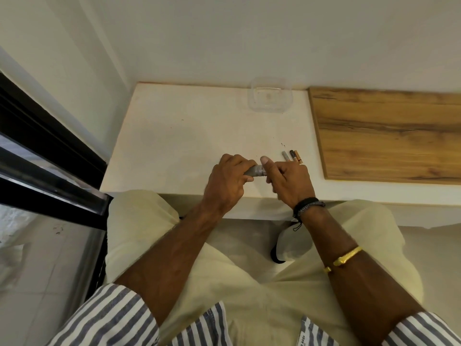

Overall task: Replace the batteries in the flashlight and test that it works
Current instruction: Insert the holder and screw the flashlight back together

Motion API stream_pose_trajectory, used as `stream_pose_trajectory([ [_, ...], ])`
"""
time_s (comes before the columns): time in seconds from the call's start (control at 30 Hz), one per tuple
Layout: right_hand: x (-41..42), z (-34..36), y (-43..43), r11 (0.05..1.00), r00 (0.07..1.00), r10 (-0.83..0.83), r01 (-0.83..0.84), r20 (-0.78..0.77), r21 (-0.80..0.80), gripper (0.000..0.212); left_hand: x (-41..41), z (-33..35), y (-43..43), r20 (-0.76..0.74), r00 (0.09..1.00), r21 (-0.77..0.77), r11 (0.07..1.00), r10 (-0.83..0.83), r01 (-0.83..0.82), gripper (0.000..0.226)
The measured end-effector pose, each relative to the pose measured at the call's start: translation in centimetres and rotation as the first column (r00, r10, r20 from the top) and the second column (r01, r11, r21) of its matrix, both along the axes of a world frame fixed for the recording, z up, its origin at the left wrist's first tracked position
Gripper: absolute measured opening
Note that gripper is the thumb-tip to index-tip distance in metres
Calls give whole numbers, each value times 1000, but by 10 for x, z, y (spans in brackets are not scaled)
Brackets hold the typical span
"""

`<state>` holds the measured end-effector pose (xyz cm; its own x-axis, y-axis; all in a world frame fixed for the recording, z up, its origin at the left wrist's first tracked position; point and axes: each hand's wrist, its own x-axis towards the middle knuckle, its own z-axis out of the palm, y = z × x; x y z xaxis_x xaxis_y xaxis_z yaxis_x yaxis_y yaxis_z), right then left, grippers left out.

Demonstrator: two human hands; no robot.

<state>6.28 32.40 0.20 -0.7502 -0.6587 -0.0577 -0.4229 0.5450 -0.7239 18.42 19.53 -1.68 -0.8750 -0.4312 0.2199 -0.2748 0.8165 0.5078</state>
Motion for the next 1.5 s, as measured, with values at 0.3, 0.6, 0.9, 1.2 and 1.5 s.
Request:
stream_pose_trajectory([
  [0.3, -9, -10, 2, 966, 976, 173, -142, 131, -214, 27, -1, -5, -2, 68, 995, 39, 997, 71, -73, 31],
  [0.6, -2, -4, -2, 996, 995, -65, 60, 75, 68, 65, 0, -2, 3, 45, 999, -9, 1000, -10, 10, 31],
  [0.9, -7, -11, 2, 969, 962, 166, -119, 217, -214, 21, 1, -6, -2, 60, 996, 9, 998, 67, -68, 28],
  [1.2, -3, -6, 0, 999, 990, -30, 33, 141, -23, 58, -1, -2, 3, 19, 1000, -6, 1000, -18, 18, 30],
  [1.5, -9, -7, 5, 977, 961, 128, -80, 245, -197, 17, 0, -3, 1, 42, 998, 4, 999, 36, -36, 30],
])
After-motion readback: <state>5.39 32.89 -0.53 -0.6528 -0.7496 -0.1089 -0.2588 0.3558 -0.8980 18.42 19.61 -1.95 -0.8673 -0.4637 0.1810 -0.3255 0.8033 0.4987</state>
